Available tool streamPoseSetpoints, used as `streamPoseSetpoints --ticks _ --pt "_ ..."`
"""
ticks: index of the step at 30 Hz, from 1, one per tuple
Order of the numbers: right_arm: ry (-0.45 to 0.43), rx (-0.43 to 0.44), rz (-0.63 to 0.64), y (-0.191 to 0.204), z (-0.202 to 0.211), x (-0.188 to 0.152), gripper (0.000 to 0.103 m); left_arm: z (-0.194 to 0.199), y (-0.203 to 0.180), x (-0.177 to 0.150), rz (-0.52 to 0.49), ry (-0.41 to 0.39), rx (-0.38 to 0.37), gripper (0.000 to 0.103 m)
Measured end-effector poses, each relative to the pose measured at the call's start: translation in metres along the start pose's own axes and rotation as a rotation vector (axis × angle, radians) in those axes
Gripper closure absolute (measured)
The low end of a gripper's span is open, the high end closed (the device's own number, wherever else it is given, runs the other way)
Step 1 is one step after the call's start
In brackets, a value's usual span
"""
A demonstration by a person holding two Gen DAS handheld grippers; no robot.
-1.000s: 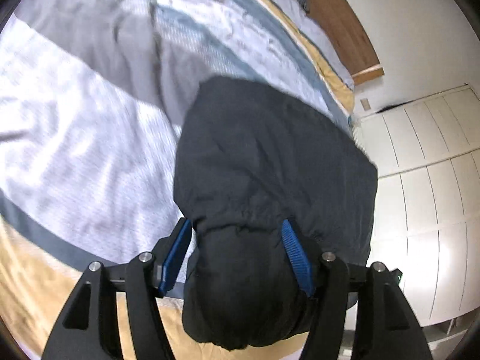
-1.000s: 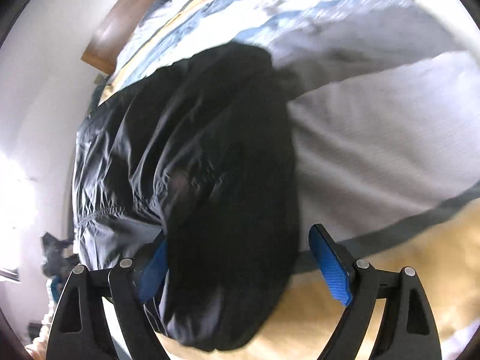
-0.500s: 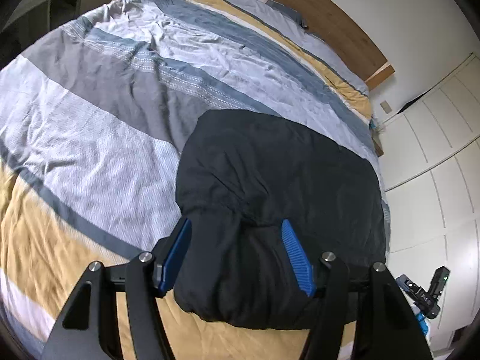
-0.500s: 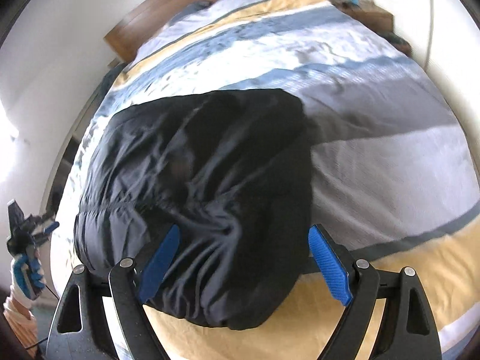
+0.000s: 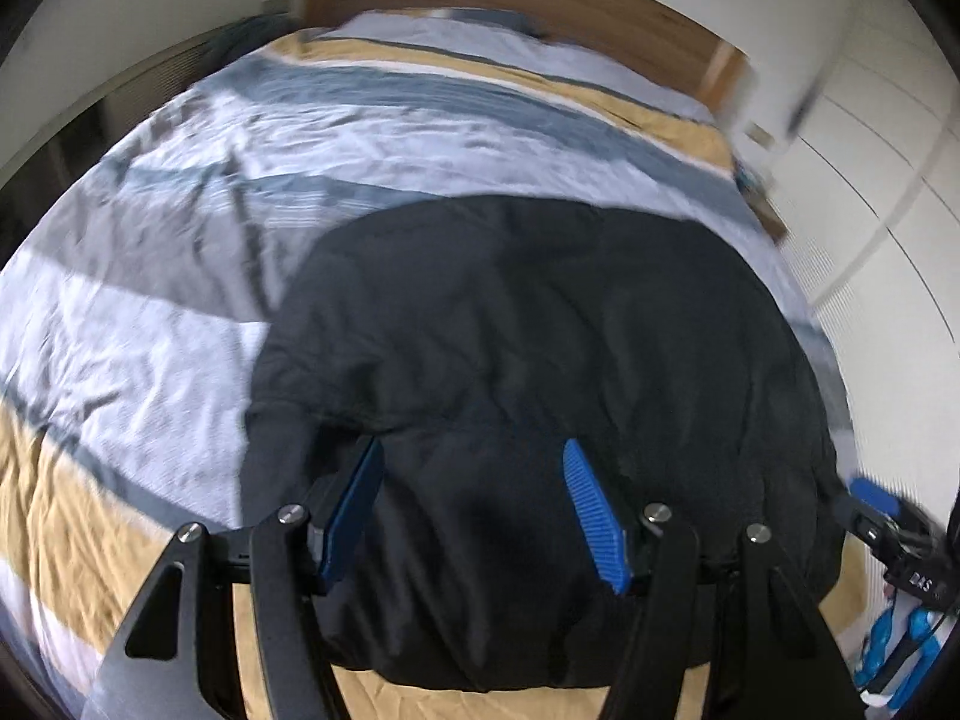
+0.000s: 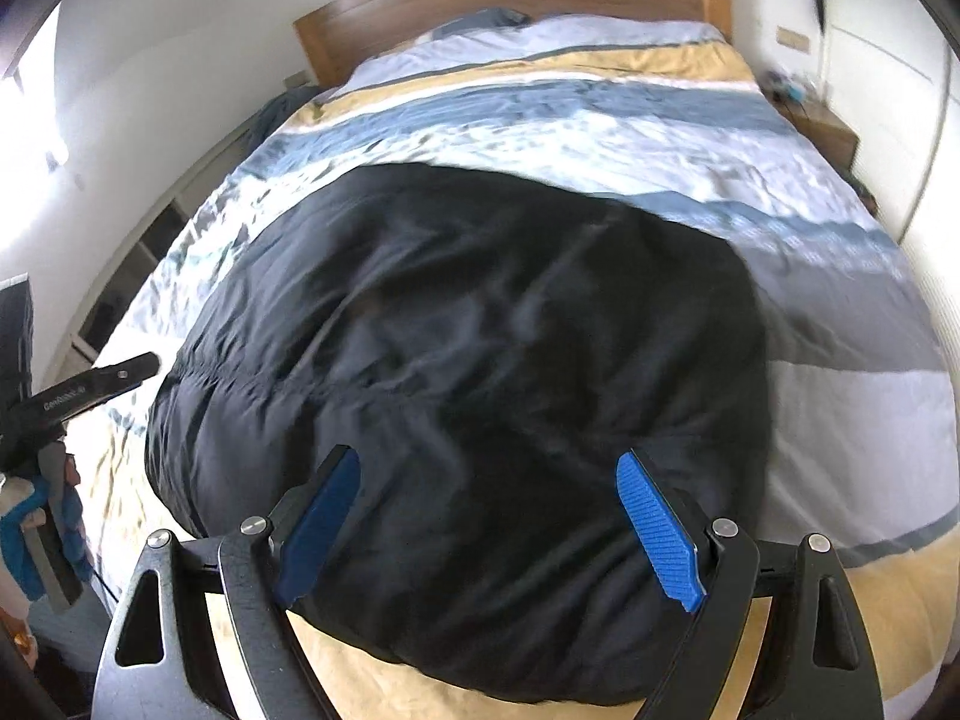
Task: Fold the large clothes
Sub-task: 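Lower the flipped coat bundle onto the duvet with both grippers, then press the bundle down with both open grippers and pull them back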
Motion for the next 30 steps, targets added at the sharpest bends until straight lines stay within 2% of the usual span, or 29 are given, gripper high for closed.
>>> streamPoseSetpoints --ticks 4,7,16,19,24,30 --pt "0.021 -0.001 -0.004 0.024 -0.017 -0.01 0.016 -0.017 -0.018 -0.02 -0.083 0.04 -0.04 0.042" --pt "0.052 -0.039 -0.007 0.024 -0.032 -0.02 0.016 -0.034 -0.017 -0.031 -0.069 0.077 -0.061 0.042" --pt "0.096 -0.209 -0.093 -0.044 -0.021 -0.035 0.015 -0.051 -0.013 -0.027 -0.117 0.094 -0.073 0.042" --pt "0.087 -0.243 -0.088 -0.051 -0.01 -0.028 0.015 -0.05 -0.009 -0.02 -0.114 0.097 -0.07 0.042" --pt "0.024 -0.212 -0.067 -0.033 -0.002 0.001 0.015 -0.042 -0.009 -0.001 -0.119 0.073 -0.071 0.042" --pt "-0.018 -0.143 -0.033 0.003 -0.025 0.037 0.015 -0.051 -0.009 0.027 -0.132 0.048 -0.071 0.042"
Point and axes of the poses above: each gripper's, at about its wrist camera, not at the fingertips, and z roughly against the way its jaws point, y to its left, x to its top, the point moved 9 cm from there along -z, roughly the way its jaws point, and after that the axes turned 5 degrees about -y, right-handed, at the moved point
